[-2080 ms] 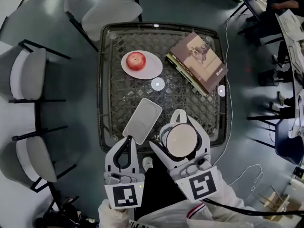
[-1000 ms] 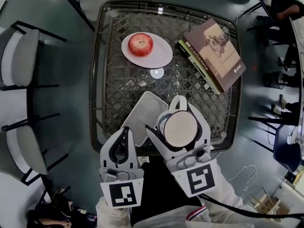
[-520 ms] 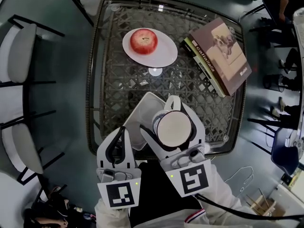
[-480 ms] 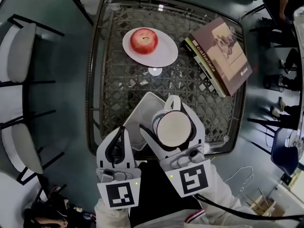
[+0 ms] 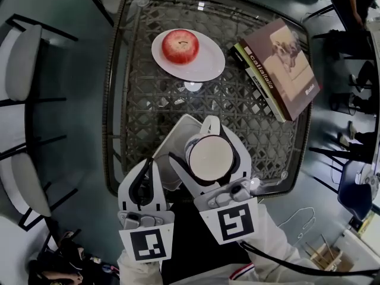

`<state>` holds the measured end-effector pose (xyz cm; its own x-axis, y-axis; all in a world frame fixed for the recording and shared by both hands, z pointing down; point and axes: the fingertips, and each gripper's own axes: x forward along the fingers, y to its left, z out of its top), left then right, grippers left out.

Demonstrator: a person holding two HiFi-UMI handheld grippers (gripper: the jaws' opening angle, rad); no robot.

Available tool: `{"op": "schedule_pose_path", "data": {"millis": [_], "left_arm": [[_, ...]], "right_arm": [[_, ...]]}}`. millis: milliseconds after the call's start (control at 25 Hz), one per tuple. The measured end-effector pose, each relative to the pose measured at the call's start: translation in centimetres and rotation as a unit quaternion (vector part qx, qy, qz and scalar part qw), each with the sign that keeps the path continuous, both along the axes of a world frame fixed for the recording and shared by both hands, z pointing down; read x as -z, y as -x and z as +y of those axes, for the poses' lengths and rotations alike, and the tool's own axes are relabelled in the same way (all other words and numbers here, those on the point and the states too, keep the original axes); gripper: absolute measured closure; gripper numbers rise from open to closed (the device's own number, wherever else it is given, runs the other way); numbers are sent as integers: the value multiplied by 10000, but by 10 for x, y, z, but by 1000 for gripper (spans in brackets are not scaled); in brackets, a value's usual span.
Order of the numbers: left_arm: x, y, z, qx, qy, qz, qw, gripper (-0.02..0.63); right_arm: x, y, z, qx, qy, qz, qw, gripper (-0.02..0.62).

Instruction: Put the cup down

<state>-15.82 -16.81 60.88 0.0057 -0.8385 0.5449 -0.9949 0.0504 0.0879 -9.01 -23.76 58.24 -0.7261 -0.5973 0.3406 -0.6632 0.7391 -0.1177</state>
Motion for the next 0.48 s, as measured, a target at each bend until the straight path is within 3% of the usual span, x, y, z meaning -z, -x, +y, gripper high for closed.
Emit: {"op": "schedule_pose_path", "data": {"millis": [480], "left_arm": [[-13,6,-1,20,127,-74,9999,595]], "right_arm": [[-23,12,-3,32,73,119,9999,178]]}}
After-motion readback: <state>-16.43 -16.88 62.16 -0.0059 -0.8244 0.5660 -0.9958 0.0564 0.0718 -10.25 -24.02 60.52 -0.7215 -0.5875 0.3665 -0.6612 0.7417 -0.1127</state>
